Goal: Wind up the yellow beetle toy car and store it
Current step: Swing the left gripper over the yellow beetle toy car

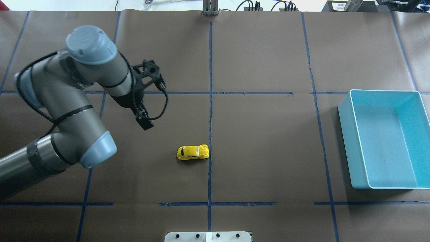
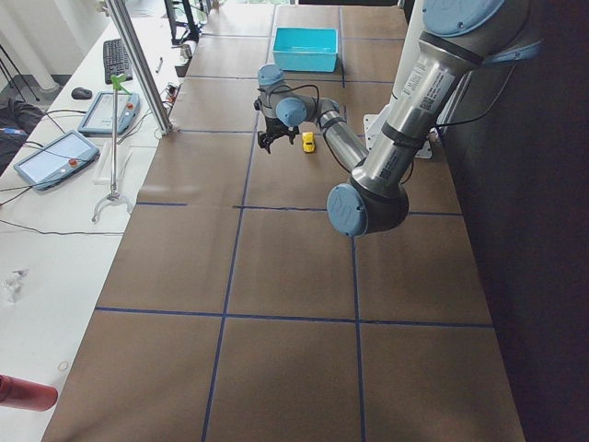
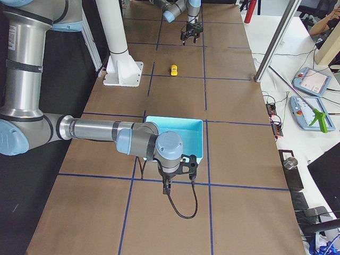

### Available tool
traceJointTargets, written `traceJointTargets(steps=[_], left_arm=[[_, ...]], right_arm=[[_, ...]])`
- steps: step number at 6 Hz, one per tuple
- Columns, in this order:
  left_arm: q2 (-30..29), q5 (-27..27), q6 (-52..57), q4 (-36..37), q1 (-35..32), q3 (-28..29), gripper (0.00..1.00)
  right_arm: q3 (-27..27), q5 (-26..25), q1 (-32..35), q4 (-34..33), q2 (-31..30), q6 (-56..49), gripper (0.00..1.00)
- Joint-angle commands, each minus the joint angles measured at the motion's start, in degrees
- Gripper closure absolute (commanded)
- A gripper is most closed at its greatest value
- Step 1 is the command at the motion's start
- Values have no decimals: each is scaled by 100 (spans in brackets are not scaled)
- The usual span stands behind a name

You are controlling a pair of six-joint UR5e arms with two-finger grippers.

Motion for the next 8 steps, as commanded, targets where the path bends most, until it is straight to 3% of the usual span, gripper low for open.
traceJointTargets(steps=[1, 3, 4, 6, 8], left_arm=[[-1415, 214, 11, 154, 552, 782, 0], [-2597, 233, 107, 1056, 886, 1566, 0], [-2793, 486, 734, 1773, 1010, 1614, 0], [-2786, 1607, 1213, 1991, 1475, 1614, 0], [-2655, 1893, 1541, 2106, 1503, 1885, 0]], right_arm=[[-5, -2, 0, 0, 0, 6, 0], [-5, -2, 0, 0, -9, -3, 0], [-5, -2, 0, 0, -9, -3, 0], [-5, 6, 0, 0, -18, 6, 0], [-5, -2, 0, 0, -27, -3, 0]])
